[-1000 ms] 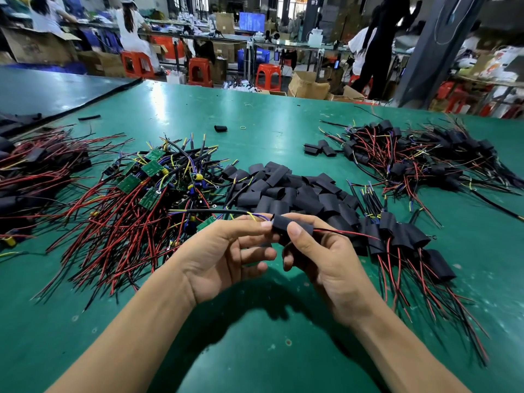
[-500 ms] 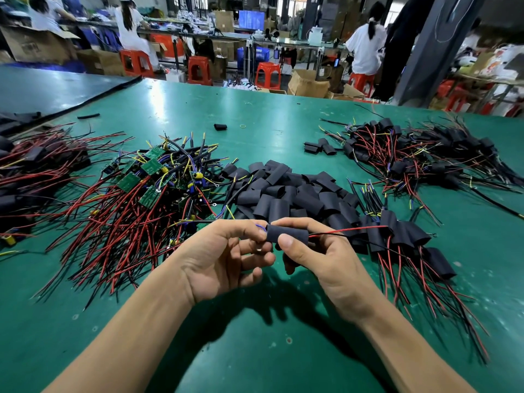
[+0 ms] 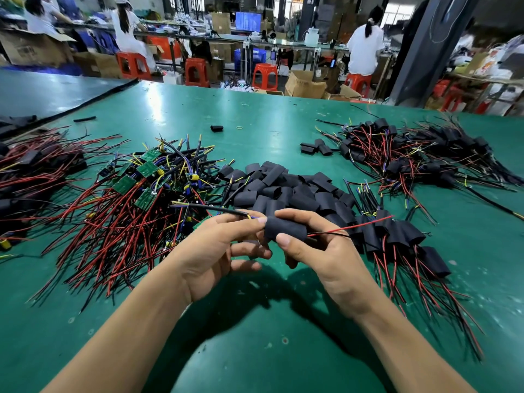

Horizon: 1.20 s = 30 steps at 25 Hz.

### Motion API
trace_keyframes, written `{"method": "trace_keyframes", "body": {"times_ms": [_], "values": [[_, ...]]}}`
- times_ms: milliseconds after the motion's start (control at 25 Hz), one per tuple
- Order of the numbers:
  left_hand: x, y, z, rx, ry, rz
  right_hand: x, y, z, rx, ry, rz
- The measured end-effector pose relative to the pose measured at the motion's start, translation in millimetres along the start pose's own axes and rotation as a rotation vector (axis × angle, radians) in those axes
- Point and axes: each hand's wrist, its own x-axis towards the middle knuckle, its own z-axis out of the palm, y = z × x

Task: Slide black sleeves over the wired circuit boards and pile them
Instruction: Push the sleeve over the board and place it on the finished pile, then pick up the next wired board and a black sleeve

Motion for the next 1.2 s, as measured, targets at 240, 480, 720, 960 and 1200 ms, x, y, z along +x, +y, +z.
{"method": "trace_keyframes", "body": {"times_ms": [240,480,720,960,1200], "values": [[3,-2,1,0.012,0.062,0.123,2,0,0,-0.012,0.039,0.007],[3,-2,0,0.047,0.064,0.127,2,-2,-2,-0.019,0.050,0.022],[4,-3,-2,0.052,0.064,0.156,3,0,7,0.338,0.032,0.286],[8,-5,-8,0.202,0.123,0.179,13,-14,-14,0.878,0.502,0.296],[16,-13,-27,0.817,0.602,0.317,13,-7,-47,1.152,0.808,0.213]]}}
